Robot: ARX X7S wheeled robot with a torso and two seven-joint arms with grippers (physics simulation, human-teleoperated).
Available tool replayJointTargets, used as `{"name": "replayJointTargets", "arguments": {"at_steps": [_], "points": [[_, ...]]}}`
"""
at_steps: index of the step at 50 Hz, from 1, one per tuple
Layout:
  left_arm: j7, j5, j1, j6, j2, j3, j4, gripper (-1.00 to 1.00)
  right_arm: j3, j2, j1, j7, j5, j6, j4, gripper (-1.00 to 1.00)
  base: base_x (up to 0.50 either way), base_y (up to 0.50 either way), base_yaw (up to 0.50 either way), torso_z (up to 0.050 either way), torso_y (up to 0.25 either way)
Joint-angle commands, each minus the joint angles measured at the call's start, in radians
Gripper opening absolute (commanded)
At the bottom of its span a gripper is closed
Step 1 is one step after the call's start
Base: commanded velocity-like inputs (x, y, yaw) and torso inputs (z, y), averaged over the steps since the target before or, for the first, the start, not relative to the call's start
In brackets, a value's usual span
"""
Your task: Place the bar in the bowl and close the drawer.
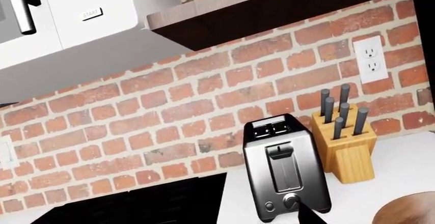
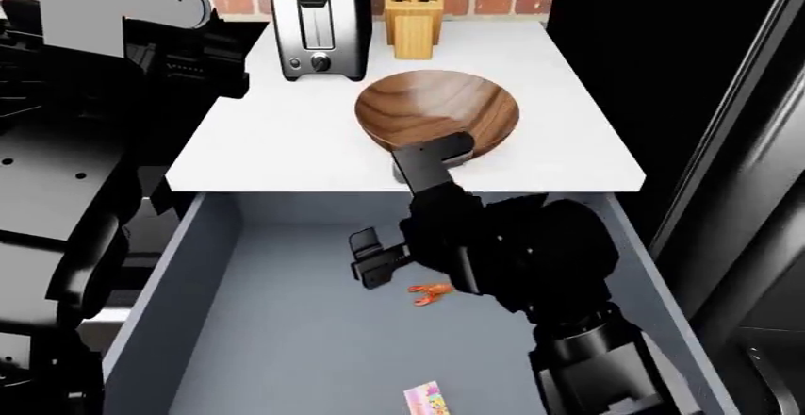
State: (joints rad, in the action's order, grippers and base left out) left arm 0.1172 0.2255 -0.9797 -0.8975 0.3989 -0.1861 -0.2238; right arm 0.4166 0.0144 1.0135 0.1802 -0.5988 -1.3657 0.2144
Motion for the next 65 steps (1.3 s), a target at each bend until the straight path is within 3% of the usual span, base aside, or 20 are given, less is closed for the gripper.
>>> {"name": "replayJointTargets", "arguments": {"at_steps": [1, 17, 42, 65], "points": [[0.000, 0.002, 0.002, 0.007, 0.002, -0.001, 0.006, 1.00, 0.110, -0.006, -0.006, 0.044, -0.091, 0.093, 0.180, 1.00, 0.00, 0.00, 0.00, 0.000, 0.000], [0.004, 0.002, 0.013, 0.032, -0.005, -0.004, 0.026, 1.00, 0.103, 0.007, -0.114, 0.197, -0.211, 0.034, 0.101, 1.00, 0.00, 0.00, 0.00, 0.000, 0.000], [0.008, -0.001, 0.022, 0.055, -0.002, -0.014, 0.048, 1.00, 0.216, 0.030, -0.215, 0.248, -0.252, 0.021, 0.066, 1.00, 0.00, 0.00, 0.00, 0.000, 0.000], [0.016, -0.005, 0.022, 0.065, 0.000, -0.020, 0.064, 1.00, 0.238, 0.051, -0.249, 0.315, -0.316, -0.024, 0.000, 1.00, 0.00, 0.00, 0.00, 0.000, 0.000]]}}
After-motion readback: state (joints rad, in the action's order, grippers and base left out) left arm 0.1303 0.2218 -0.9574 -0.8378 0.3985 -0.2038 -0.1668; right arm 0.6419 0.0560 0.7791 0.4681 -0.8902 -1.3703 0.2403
